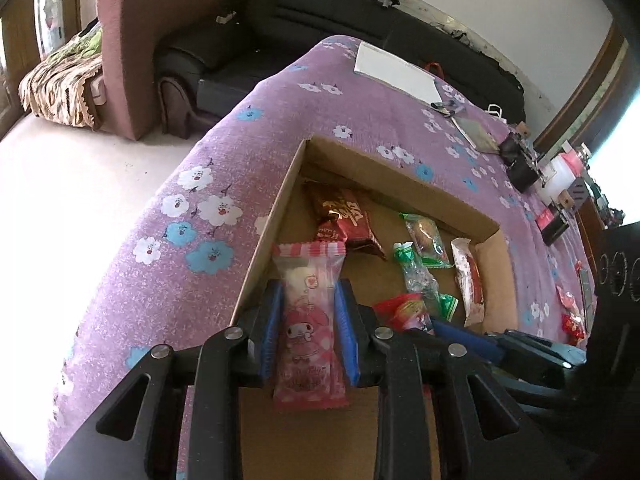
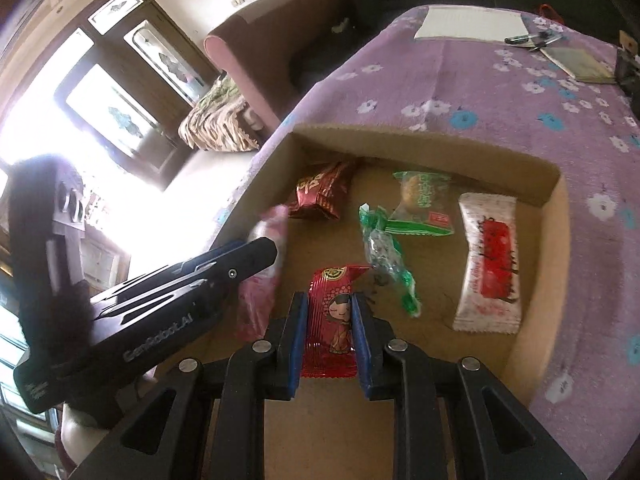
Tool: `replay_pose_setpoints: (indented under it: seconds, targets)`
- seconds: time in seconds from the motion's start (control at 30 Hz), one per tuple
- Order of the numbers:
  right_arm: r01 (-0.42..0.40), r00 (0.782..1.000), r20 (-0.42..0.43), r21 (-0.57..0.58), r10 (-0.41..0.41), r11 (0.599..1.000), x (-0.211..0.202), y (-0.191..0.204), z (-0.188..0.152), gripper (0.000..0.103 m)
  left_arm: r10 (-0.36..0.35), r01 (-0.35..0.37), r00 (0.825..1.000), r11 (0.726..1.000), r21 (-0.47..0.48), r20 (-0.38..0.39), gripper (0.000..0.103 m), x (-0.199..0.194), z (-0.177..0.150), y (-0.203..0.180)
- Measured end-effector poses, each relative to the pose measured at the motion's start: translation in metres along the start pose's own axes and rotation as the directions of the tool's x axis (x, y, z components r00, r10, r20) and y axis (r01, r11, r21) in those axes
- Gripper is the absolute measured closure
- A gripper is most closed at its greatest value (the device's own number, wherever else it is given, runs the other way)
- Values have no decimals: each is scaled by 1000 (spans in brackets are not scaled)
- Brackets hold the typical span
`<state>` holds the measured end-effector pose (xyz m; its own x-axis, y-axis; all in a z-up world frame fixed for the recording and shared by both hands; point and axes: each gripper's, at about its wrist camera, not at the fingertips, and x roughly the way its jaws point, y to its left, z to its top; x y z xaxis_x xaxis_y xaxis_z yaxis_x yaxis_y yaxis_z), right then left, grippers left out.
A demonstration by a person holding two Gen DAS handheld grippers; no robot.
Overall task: Organize snacks
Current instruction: 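Carry the red snack and pink packet into the box and release both, then move both grippers back to the snacks and grasp the red 'Hao You' packet with the right gripper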
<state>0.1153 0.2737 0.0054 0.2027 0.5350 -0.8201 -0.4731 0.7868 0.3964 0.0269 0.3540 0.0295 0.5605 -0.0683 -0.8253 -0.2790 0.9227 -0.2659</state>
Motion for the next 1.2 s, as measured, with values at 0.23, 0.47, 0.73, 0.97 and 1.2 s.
replay_pose_setpoints:
  seconds: [0.23, 0.47, 0.73, 0.97, 1.2]
  targets:
    - [5, 999, 47, -28, -4, 1000, -16, 5, -3, 77, 0, 1, 998, 1000, -12, 62, 76, -33, -9, 1]
    - [-10, 989, 148, -4, 11, 1000, -74, -13, -26, 71, -75, 75, 988, 997, 7, 133, 54, -97, -36, -25]
    - [-2, 973, 230, 117, -25, 993, -154, -87, -87, 70, -257, 246, 957, 965, 93, 134, 38, -138, -89, -95]
    - [46, 916, 356, 362, -184, 931, -250, -198, -144, 69, -370, 363, 927, 927, 94, 69, 38, -129, -137, -135]
    - [106, 869, 363, 527, -336, 843, -287, -279, -173, 62, -359, 360, 933, 931, 63, -26, 38, -97, -161, -154]
